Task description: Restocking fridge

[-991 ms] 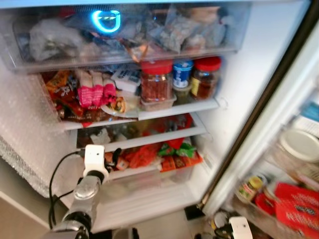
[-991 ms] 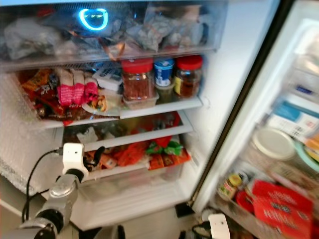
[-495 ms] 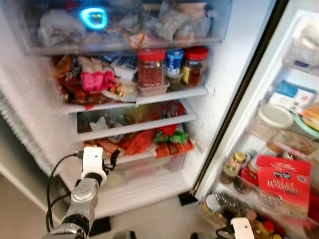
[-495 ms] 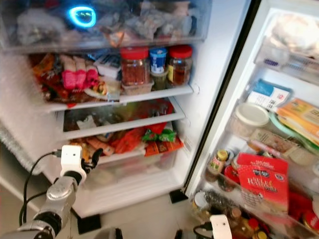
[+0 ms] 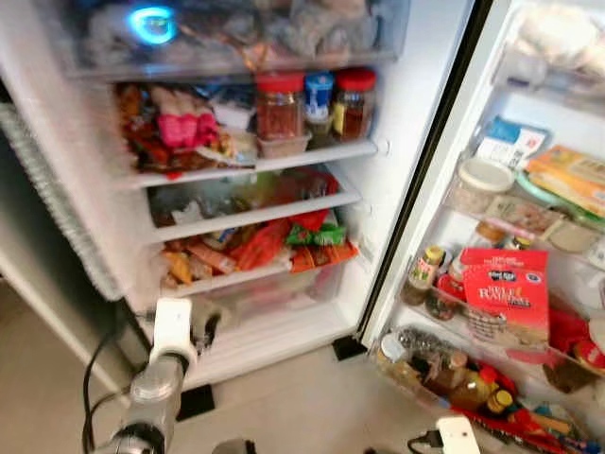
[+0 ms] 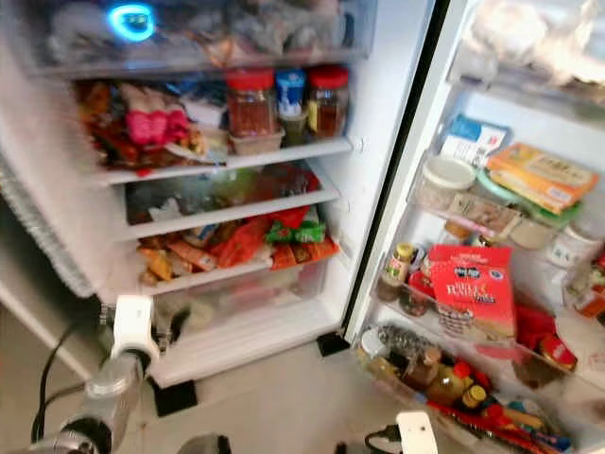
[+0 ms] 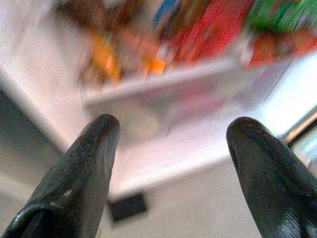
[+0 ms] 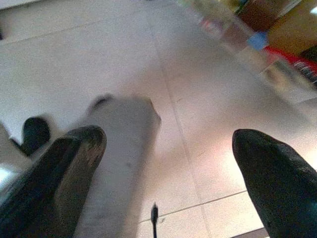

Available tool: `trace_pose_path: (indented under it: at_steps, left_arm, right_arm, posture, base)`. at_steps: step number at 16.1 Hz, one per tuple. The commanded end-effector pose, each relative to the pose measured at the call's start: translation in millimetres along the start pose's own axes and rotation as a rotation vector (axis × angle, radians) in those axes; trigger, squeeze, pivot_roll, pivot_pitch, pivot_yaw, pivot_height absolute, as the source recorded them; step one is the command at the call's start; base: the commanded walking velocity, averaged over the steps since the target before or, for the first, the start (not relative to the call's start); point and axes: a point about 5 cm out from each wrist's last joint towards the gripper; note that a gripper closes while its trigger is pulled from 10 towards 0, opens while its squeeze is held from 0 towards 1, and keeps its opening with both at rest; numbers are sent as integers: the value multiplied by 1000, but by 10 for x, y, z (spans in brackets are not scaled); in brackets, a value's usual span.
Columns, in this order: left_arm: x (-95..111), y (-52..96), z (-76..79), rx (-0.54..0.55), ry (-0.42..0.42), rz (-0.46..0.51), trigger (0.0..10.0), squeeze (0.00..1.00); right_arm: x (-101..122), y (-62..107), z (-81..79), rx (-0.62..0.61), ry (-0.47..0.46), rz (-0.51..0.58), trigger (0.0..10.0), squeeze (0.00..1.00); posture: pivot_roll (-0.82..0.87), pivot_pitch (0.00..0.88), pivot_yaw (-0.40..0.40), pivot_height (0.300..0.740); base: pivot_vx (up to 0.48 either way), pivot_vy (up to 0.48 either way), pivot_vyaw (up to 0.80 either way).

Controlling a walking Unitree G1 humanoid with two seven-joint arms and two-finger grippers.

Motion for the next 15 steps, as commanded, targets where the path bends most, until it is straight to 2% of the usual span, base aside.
trace_pose_path:
  at_steps: [1, 3, 4, 6, 8, 15]
  left_arm:
    - [-245, 91, -76, 46, -16, -128, 10000, 0]
    - [-585, 275, -180, 99, -58, -291, 10000, 0]
    - [-664, 327, -205, 112, -63, -328, 10000, 0]
    - [-915, 511, -280, 161, -39, -443, 10000, 0]
    - [-995, 580, -301, 170, -40, -475, 10000, 0]
    - [-1000, 580, -297, 165, -27, -486, 10000, 0]
  right_arm:
    - [-29, 6, 5, 3, 4, -17, 10000, 0]
    - [-24, 5, 8, 2, 4, -16, 10000, 0]
    - [-24, 5, 8, 2, 4, -16, 10000, 0]
    - [-20, 5, 14, 0, 3, -15, 10000, 0]
    - [-20, 6, 18, 0, 2, -16, 10000, 0]
    - [-15, 4, 15, 9, 19, -18, 10000, 0]
  posture:
    - [28, 0, -36, 651]
    - [27, 0, -38, 651]
    - [27, 0, -38, 651]
    - [25, 0, -39, 651]
    - [28, 0, -40, 651]
    - [33, 0, -39, 651]
  base:
    - [0, 0, 0]
    - [0, 0, 0]
    - [0, 0, 0]
    - [0, 0, 0]
    - [0, 307, 0]
    - [0, 333, 0]
Point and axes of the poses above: a point about 5 cm out from each wrist's last joint towards the gripper, its own y axis pointing back from the gripper into the wrist, its own x axis along the axis of the wrist's last joint, z = x × y, and after that the axes turned 13 degrees about y, right-handed
